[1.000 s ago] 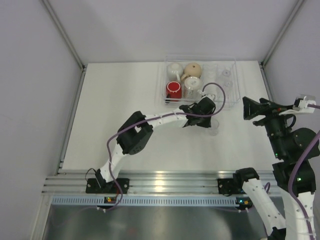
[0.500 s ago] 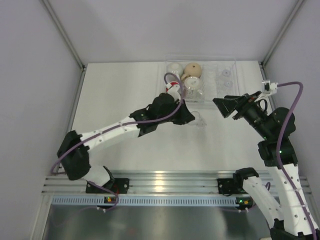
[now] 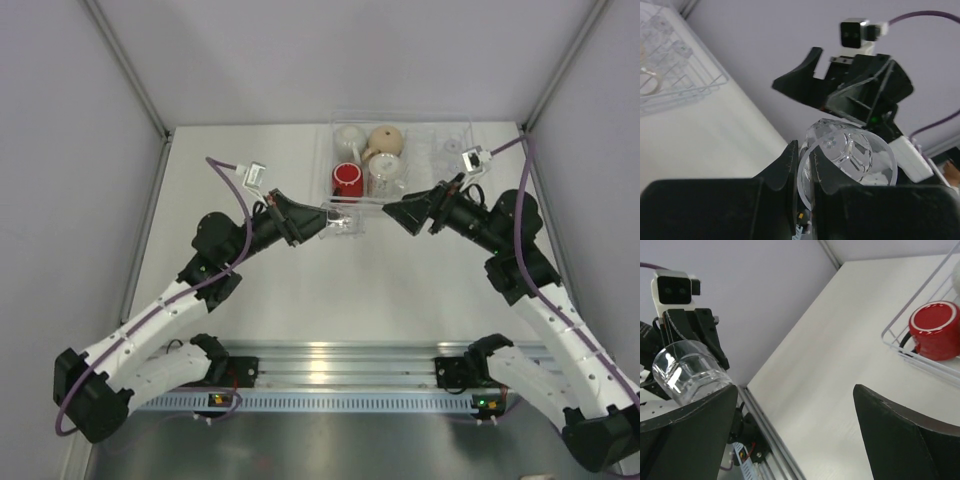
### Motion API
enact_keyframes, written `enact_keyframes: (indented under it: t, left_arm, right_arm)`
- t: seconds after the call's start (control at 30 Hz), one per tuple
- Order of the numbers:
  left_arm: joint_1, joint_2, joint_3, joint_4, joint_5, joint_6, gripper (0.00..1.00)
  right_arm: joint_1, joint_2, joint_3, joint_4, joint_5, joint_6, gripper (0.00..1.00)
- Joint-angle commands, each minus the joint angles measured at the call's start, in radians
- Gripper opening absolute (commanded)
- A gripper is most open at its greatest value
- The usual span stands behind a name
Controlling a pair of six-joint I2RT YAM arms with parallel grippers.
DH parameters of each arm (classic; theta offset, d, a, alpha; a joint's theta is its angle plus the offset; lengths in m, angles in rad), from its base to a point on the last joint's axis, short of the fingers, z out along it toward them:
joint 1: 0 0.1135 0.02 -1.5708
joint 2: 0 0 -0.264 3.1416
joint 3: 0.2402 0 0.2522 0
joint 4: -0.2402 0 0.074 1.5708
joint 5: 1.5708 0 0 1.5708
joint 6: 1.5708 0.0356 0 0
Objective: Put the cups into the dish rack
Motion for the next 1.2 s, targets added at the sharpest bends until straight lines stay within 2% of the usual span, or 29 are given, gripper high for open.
enact_keyframes:
  t: [0.0,0.07,0.1,0.23,0.47,0.7,0.83,1.03,1.17]
  left_arm:
    - [0.017,-0.020,-0.060,0.353,0.133,-0.137,0.00]
    - [0.049,0.006,-0.099,0.473,0.179,-0.205,0.00]
    - [0.075,0.018,-0.127,0.605,0.208,-0.286,0.00]
    - [0.124,0.072,-0.201,0.892,0.223,-0.449,0.00]
    - [0.149,0.067,-0.232,0.939,0.222,-0.478,0.00]
    - [0.155,0.043,-0.248,0.965,0.142,-0.556,0.00]
    - [0.155,0.032,-0.224,0.968,0.108,-0.607,0.00]
    - [0.155,0.067,-0.201,0.979,0.035,-0.713,0.00]
    - [0.153,0.086,-0.195,1.014,0.029,-0.770,0.00]
  right_arm:
    - [0.095,0.059,0.058,0.120,-0.016,-0.024,0.99]
    - [0.154,0.092,0.072,0.158,-0.007,-0.029,1.00]
    - [0.172,0.101,0.079,0.172,0.013,-0.026,0.99]
    - [0.244,0.136,0.074,0.250,0.044,-0.018,0.99]
    - [0.370,0.152,0.066,0.370,0.085,-0.029,0.99]
    - [0.412,0.106,0.000,0.524,0.118,0.005,0.99]
    - [0.413,0.061,0.028,0.463,0.144,-0.117,0.99]
    - [0.433,0.041,0.033,0.560,0.111,-0.128,0.99]
    - [0.470,0.078,0.082,0.545,0.107,-0.186,0.99]
